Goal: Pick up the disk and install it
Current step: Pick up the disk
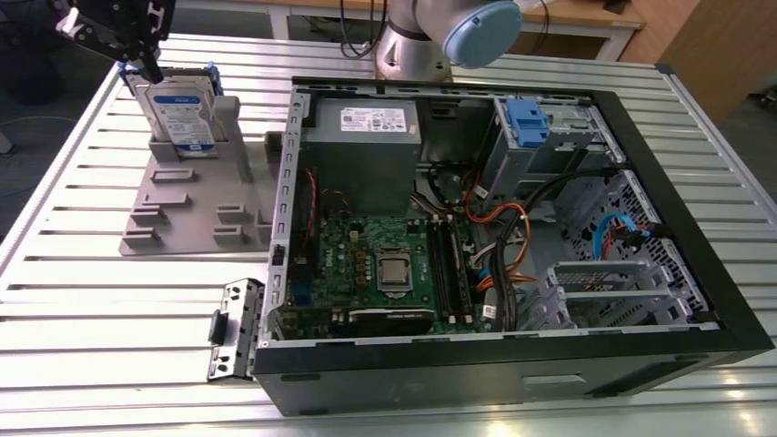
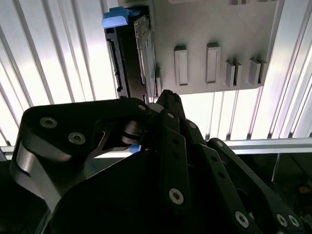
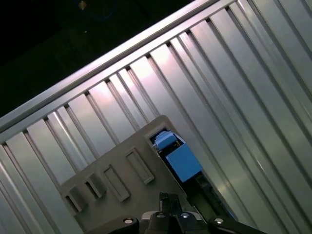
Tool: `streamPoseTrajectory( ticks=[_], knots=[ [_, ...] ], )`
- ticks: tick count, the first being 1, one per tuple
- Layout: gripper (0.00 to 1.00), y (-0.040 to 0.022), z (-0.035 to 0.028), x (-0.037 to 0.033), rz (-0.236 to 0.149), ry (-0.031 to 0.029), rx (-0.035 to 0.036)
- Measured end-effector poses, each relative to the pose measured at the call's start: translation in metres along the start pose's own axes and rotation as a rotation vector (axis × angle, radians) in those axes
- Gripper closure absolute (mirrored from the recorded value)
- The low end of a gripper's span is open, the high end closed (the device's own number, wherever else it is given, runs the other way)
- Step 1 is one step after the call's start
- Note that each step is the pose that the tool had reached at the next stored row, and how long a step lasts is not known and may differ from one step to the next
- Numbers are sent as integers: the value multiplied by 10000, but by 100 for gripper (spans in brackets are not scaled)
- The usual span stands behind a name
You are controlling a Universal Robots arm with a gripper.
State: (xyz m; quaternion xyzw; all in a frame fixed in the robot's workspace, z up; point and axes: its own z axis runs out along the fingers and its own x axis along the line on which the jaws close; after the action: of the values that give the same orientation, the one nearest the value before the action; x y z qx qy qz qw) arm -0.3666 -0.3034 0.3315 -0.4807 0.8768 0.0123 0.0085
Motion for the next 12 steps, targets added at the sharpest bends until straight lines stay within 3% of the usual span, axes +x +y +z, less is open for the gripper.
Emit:
streamPoseTrajectory(
  ticks=[12],
  knots=[
    [90, 0, 0, 0, -846, 12, -23]
  ],
)
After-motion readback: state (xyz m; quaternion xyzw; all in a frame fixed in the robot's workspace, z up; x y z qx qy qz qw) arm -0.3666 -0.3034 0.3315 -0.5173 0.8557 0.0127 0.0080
